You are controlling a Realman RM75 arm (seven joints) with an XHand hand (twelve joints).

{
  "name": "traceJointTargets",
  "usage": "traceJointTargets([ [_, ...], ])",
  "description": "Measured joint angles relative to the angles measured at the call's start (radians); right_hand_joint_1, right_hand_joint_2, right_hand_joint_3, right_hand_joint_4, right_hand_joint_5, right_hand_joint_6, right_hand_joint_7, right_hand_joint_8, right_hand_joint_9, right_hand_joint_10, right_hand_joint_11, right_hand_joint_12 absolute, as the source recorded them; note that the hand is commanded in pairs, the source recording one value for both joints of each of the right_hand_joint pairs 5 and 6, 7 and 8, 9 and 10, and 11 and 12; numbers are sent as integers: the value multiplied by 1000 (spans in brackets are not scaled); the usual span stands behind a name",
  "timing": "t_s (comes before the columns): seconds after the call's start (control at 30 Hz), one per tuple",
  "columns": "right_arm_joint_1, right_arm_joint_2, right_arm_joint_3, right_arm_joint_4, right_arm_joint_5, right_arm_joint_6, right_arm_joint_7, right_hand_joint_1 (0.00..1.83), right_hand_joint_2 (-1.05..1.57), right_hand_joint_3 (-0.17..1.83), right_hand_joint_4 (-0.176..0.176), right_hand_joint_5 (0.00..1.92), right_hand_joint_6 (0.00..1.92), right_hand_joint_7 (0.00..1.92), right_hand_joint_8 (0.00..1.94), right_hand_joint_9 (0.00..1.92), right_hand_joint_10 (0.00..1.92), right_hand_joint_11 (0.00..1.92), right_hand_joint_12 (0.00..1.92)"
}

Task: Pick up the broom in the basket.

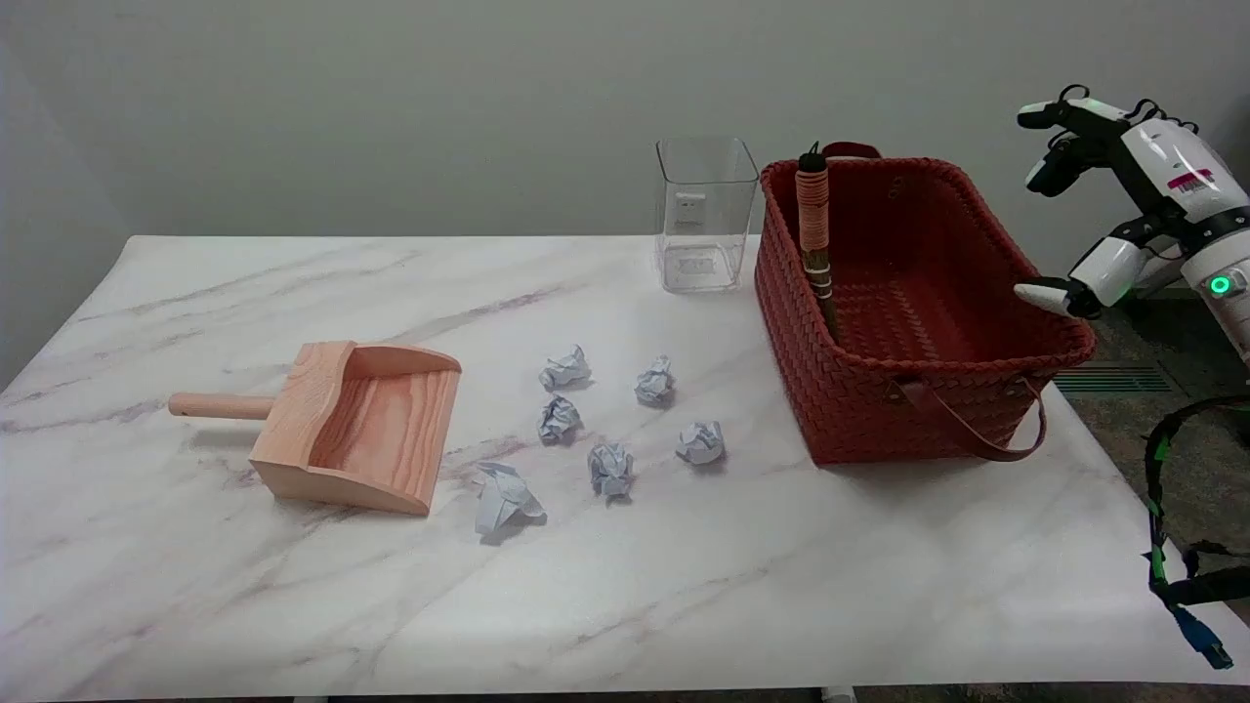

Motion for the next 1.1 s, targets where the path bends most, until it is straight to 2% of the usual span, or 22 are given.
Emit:
traceJointTargets([
  [0.33, 16, 6, -9, -14, 3, 7, -4, 1257, -467, 1359, 0, 369, 369, 908, 908, 916, 916, 718, 718],
  [0.43, 30, 21, -22, -17, -21, 3, -5, 1257, -471, 1338, 0, 309, 309, 901, 901, 915, 915, 723, 723],
  [0.5, 41, 32, -35, -20, -38, -5, -3, 1309, -447, 1262, 0, 202, 202, 896, 896, 905, 905, 727, 727],
  [0.6, 56, 45, -53, -20, -57, -14, -1, 1283, -452, 1263, 0, 100, 100, 874, 874, 818, 818, 726, 726],
  [0.73, 70, 55, -70, -12, -77, -31, 2, 1287, -499, 1288, 0, 71, 71, 775, 775, 649, 649, 693, 693],
  [0.93, 81, 60, -86, 11, -114, -58, 3, 1298, -645, 1314, 0, 45, 45, 684, 684, 575, 575, 656, 656],
  [1.07, 86, 62, -89, 25, -140, -77, 3, 1285, -639, 1293, 0, 38, 38, 654, 654, 549, 549, 643, 643],
  [1.1, 87, 62, -90, 28, -144, -82, 4, 1287, -625, 1286, 0, 39, 39, 649, 649, 498, 498, 578, 578],
])
